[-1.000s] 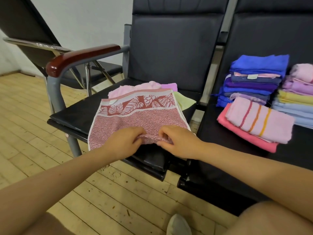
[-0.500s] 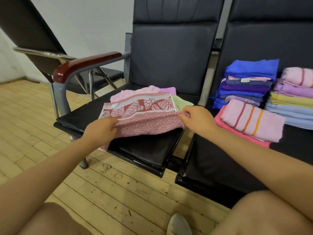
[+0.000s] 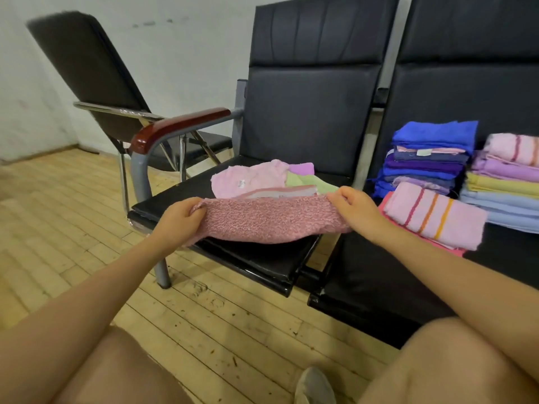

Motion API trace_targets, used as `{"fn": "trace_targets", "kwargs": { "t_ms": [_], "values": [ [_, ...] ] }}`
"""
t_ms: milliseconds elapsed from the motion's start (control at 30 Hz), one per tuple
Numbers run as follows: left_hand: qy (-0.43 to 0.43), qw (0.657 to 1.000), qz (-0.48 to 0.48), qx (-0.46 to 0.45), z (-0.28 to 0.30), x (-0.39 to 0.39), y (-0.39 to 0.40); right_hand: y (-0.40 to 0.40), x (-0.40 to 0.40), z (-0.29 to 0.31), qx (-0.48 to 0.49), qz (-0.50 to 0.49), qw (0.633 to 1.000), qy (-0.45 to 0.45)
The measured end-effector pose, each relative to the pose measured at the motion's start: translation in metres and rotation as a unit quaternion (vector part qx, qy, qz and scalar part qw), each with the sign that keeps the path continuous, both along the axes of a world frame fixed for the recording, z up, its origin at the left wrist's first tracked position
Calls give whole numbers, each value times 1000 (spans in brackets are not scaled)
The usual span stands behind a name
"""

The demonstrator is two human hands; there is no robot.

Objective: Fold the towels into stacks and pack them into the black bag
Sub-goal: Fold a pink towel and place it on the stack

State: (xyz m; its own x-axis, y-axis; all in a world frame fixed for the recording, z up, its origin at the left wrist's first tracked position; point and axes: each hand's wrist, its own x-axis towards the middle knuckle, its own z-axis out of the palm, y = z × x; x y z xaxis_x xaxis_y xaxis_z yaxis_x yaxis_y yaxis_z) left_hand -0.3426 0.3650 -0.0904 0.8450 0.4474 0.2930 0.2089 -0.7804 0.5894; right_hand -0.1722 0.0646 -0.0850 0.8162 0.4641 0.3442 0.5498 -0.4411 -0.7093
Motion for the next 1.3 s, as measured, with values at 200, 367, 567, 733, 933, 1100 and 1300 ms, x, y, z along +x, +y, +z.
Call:
{"fn": "trace_targets", "kwargs": {
  "t_ms": [200, 367, 567, 733, 933, 1100, 1300],
  "values": [
    [96, 995, -26, 4, -15, 4, 1, -14, 3, -11, -87, 96, 978, 166],
    [82, 996, 20, 11, -28, 13, 16, -13, 15, -16, -58, 151, 953, 255],
    [15, 995, 97, -9, -20, 50, 34, 25, 45, 9, 163, 61, 945, 276],
    [18, 990, 127, 59, -17, 84, 55, 58, 69, -4, 53, -65, 993, 77],
    [41, 983, 152, 90, -37, 113, 78, 74, 98, -29, -89, -135, 986, -27],
    [79, 978, 158, 115, -56, 131, 90, 88, 117, -45, -123, -162, 979, -21],
    [129, 968, 172, 127, -69, 140, 94, 98, 124, -67, -196, -162, 967, -8]
  ]
}}
